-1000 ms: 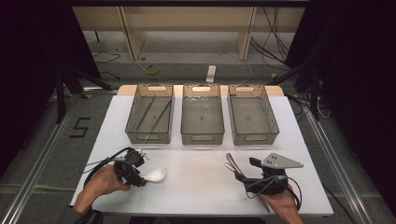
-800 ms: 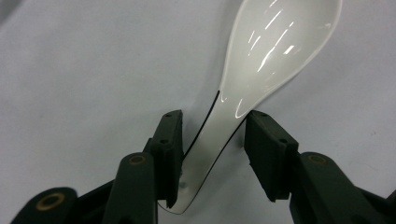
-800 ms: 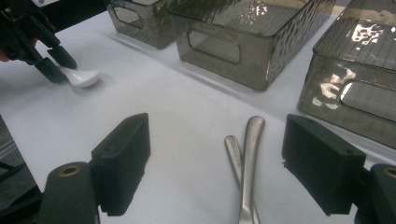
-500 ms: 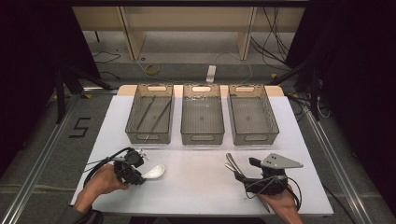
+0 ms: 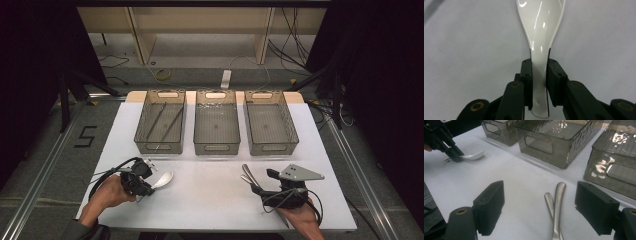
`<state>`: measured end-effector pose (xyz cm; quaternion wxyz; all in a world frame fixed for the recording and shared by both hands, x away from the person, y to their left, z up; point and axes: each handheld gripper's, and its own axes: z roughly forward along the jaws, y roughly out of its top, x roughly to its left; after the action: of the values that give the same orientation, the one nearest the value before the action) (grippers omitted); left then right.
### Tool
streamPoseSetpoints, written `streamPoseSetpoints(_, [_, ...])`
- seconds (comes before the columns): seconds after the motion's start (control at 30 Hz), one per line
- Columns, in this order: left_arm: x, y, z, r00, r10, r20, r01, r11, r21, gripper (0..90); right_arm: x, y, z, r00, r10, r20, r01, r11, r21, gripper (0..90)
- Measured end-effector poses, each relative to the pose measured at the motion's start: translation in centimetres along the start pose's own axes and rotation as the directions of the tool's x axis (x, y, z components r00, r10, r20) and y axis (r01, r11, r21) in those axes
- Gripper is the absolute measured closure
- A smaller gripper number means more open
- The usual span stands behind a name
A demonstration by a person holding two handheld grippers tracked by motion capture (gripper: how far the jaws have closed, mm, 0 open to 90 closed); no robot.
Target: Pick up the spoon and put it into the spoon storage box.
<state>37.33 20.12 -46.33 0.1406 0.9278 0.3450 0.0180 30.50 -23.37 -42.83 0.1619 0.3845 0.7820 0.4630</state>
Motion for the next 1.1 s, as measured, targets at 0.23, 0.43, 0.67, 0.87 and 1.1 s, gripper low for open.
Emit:
streamPoseSetpoints(0.23, [0.0,0.2,-0.1,0.9998,-0.01,-0.018,0.01,0.9999,-0.009,76.5,0.0,0.0,0.0,1.0,0.003,0.001,-0.003,1.0,-0.001,24.8])
streamPoseSetpoints(0.43, [0.2,0.2,-0.4,0.9989,-0.046,-0.003,0.046,0.998,-0.044,77.0,0.0,0.0,-0.1,1.0,0.005,0.001,-0.005,1.0,0.0,24.8])
streamPoseSetpoints(0.67, [0.5,0.2,-0.7,0.9971,-0.075,0.014,0.076,0.9943,-0.075,77.5,-0.1,0.0,-0.1,1.0,0.006,0.002,-0.006,1.0,0.001,24.8])
streamPoseSetpoints(0.87, [0.5,0.3,-1.0,0.996,-0.088,0.018,0.089,0.99,-0.109,77.9,-0.1,0.0,-0.1,1.0,0.003,0.001,-0.003,1.0,0.0,24.8])
streamPoseSetpoints(1.1, [0.5,0.3,-1.2,0.995,-0.099,0.013,0.1,0.986,-0.133,78.7,-0.1,0.0,-0.1,1.0,0.003,0.002,-0.003,1.0,0.0,24.8])
